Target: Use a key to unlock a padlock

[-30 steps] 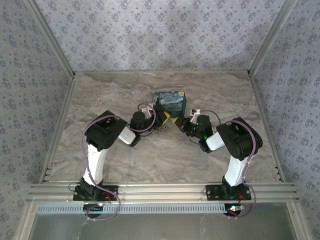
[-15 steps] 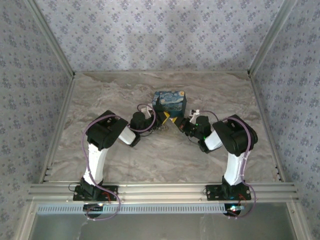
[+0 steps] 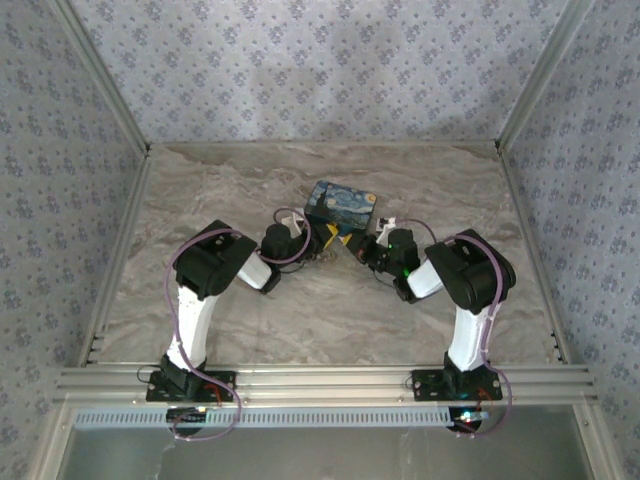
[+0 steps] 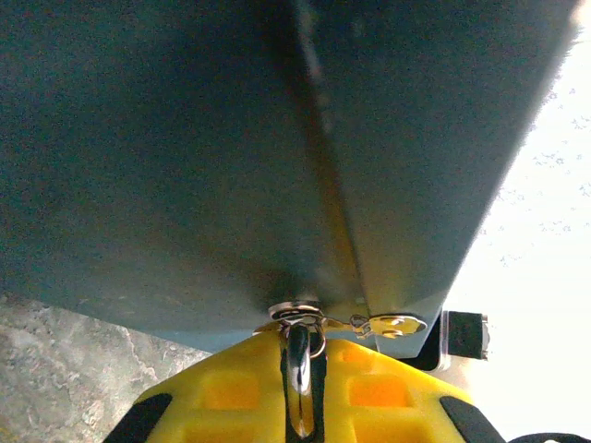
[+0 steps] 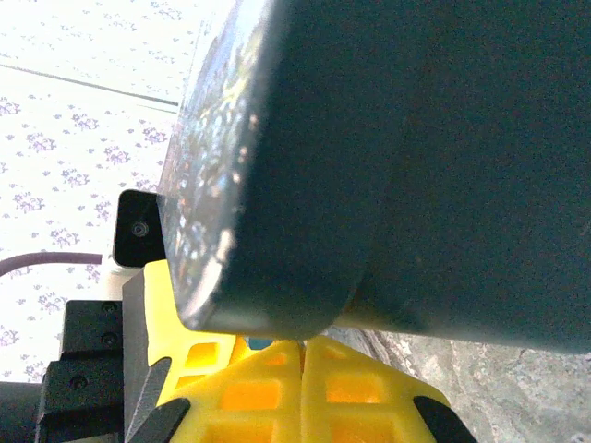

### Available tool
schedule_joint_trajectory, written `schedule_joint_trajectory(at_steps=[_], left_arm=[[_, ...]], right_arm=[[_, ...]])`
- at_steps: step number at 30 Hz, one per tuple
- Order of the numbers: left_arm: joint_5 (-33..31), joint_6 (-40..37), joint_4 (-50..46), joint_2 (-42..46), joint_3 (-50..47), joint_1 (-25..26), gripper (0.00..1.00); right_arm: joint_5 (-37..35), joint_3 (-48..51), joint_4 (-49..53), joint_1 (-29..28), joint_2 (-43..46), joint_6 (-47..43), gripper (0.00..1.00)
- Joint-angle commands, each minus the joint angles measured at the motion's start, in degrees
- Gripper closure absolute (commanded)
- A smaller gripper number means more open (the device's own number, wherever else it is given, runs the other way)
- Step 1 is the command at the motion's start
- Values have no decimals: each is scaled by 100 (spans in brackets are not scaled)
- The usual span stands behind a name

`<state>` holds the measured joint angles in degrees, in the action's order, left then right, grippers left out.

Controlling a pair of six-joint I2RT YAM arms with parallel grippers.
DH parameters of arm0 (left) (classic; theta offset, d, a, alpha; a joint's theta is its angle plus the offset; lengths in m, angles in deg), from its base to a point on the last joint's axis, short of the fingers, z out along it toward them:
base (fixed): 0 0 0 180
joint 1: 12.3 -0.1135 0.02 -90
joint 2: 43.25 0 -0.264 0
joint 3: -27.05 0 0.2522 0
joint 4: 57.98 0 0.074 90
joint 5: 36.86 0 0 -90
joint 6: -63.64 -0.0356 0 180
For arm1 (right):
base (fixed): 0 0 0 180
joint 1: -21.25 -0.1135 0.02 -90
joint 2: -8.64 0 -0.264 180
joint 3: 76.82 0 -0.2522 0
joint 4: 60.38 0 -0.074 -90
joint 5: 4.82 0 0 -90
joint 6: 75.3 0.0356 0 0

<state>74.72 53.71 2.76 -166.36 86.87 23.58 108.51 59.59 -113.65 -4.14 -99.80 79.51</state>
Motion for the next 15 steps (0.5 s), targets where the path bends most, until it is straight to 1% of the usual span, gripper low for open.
schedule_joint_trajectory(at_steps=[1,3,5,11,15], left_arm=[[906,96,609,37,289,284,100],[948,94,610,33,296,304,100],[987,87,610,28,306,330,100],[989,136,610,16,366,333,100],[976,188,610,-21,410,340,100]], right_arm=[[375,-372,-323,-198,-232,181,100],[412,-382,-608,-192,-336,328,100],[393,-397,-615,-210,-375,209,100],[-145,-287,513,-496,228,-1152,100],[-321,-230,795,-593,455,-1626,100]])
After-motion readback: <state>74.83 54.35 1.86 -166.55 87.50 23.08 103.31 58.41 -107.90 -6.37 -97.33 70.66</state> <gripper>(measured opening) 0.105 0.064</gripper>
